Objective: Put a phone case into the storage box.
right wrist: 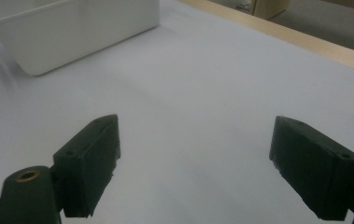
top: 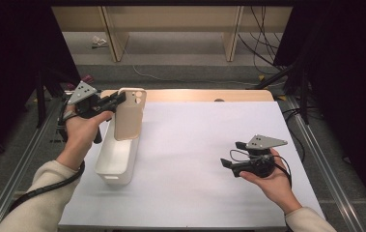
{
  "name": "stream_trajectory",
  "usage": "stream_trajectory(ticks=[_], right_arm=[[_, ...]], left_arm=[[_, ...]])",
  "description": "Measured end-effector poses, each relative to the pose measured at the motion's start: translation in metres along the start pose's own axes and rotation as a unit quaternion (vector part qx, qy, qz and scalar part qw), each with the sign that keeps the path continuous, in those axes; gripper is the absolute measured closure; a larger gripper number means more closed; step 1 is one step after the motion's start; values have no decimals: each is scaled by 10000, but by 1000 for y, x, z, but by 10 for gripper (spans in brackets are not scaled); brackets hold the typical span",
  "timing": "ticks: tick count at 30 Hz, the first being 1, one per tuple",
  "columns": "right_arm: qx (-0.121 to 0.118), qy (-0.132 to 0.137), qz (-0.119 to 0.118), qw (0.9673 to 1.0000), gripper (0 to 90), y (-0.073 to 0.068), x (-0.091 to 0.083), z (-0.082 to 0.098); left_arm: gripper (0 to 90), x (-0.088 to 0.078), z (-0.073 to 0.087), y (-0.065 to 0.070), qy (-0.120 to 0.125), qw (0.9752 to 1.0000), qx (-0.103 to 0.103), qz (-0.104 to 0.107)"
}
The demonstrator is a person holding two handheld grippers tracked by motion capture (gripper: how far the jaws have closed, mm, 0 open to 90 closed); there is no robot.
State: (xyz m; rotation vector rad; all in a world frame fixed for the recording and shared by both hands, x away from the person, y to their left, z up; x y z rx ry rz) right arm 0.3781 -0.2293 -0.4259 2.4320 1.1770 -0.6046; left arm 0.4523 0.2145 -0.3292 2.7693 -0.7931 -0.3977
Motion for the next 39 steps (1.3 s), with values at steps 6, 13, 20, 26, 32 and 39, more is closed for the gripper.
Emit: stream_trajectory(ticks=[6,13,20,26,32,39], right_arm=[[17,-18,10,10000,171,1,-1,1],[59,5,28,10000,171,2,-2,2],[85,-2,29,10000,171,3,-3,3],[90,15,29,10000,171,3,-3,3],[97,11,23,9999,172,3,-3,3],[99,18,28,9999,172,4,-3,3]], left_arm=[[814,1,-1,-11,19,10000,-52,-65],[814,2,-3,-23,62,9999,-77,-136],[814,3,-5,-34,93,9997,-105,-211],[814,6,-5,-42,118,9996,-133,-221],[813,11,-4,-47,150,9996,-146,-169],[813,17,1,-52,130,9996,-161,-200]])
Point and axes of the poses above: each handheld gripper's, and its own axes: x roughly forward along the jaws, z roughly out of its underside, y roughly to its right, the point moved 2 cm from there along x, roughly forward along the jaws, and after that the axes turned 12 degrees about -x, right-handed, at the moved point
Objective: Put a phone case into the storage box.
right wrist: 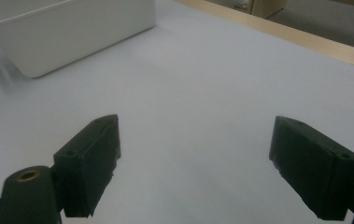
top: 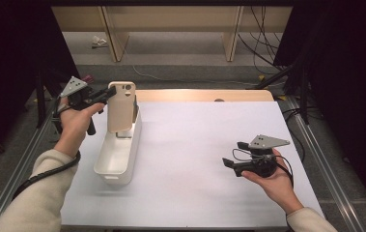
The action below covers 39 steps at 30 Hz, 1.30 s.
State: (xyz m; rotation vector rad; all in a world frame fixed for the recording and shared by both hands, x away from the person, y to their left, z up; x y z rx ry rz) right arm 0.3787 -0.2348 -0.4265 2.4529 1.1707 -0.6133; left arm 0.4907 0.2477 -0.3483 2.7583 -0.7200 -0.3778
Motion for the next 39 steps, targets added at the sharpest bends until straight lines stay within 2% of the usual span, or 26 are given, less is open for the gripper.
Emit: stream_trajectory(ticks=[22,39], right_arm=[[30,-3,-7,10000,172,1,0,0],[24,3,-6,10000,174,1,0,0]], left_arm=[[813,19,16,-16,-134,9998,-102,-95],[812,24,33,-30,-260,9992,-242,-189]])
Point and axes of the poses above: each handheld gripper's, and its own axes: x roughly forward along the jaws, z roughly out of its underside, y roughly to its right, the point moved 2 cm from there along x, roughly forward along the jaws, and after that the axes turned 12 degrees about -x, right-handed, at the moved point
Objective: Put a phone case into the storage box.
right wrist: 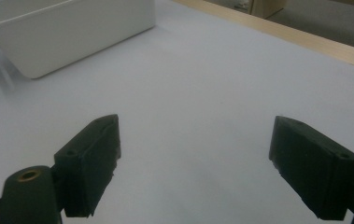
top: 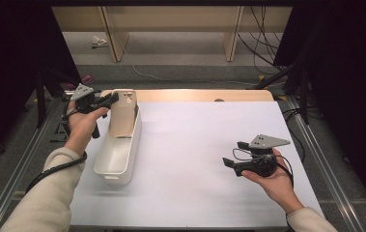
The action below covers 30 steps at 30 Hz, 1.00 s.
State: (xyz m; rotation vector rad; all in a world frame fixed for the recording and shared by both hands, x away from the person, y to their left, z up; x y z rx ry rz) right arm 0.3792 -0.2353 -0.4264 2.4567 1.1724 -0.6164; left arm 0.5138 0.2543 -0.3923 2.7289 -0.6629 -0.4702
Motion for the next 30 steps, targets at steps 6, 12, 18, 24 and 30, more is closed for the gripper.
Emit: stream_trajectory(ticks=[6,12,18,24,30], right_arm=[[2,-12,-8,10000,174,0,1,0],[15,7,0,10000,174,0,0,0],[15,6,-5,10000,174,0,0,0],[16,0,-5,10000,174,0,0,0],[13,-2,-12,10000,174,0,1,0]], left_arm=[[812,2,4,-3,-33,10000,-24,-9],[812,3,7,-4,-73,10000,-23,-24],[812,5,10,-5,-105,9999,-41,-28],[812,8,15,-8,-141,9999,-82,-50],[811,11,19,-10,-183,9997,-144,-51]])
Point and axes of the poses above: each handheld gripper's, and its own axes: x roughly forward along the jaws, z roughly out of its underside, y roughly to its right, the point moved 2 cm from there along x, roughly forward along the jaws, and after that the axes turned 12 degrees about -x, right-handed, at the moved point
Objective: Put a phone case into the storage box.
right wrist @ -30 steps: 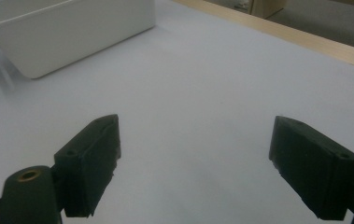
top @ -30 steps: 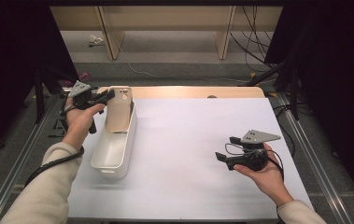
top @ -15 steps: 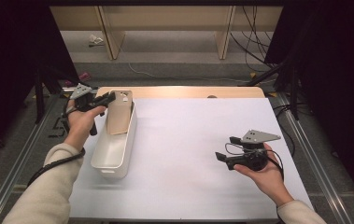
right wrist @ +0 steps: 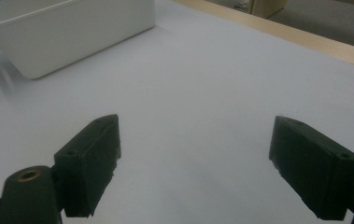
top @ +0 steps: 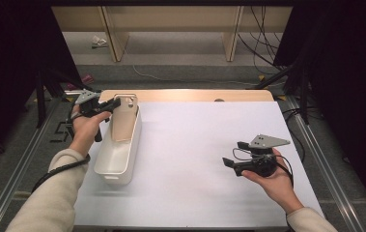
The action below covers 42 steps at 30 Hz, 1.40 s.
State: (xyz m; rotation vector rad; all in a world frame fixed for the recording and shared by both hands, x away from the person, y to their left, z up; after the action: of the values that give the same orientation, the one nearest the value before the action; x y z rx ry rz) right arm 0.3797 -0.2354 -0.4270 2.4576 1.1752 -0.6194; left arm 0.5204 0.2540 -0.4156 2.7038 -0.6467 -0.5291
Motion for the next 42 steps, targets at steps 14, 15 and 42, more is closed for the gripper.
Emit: stream_trajectory(ticks=[14,15,42], right_arm=[[-14,1,-3,10000,174,0,0,0],[-13,0,-1,10000,174,0,0,0],[-11,-18,-21,10000,173,1,2,0]], left_arm=[[805,5,4,-7,-60,9999,-95,-86],[805,6,4,-8,-68,9999,-102,-87],[649,13,-1,-12,-364,9957,506,-686]])
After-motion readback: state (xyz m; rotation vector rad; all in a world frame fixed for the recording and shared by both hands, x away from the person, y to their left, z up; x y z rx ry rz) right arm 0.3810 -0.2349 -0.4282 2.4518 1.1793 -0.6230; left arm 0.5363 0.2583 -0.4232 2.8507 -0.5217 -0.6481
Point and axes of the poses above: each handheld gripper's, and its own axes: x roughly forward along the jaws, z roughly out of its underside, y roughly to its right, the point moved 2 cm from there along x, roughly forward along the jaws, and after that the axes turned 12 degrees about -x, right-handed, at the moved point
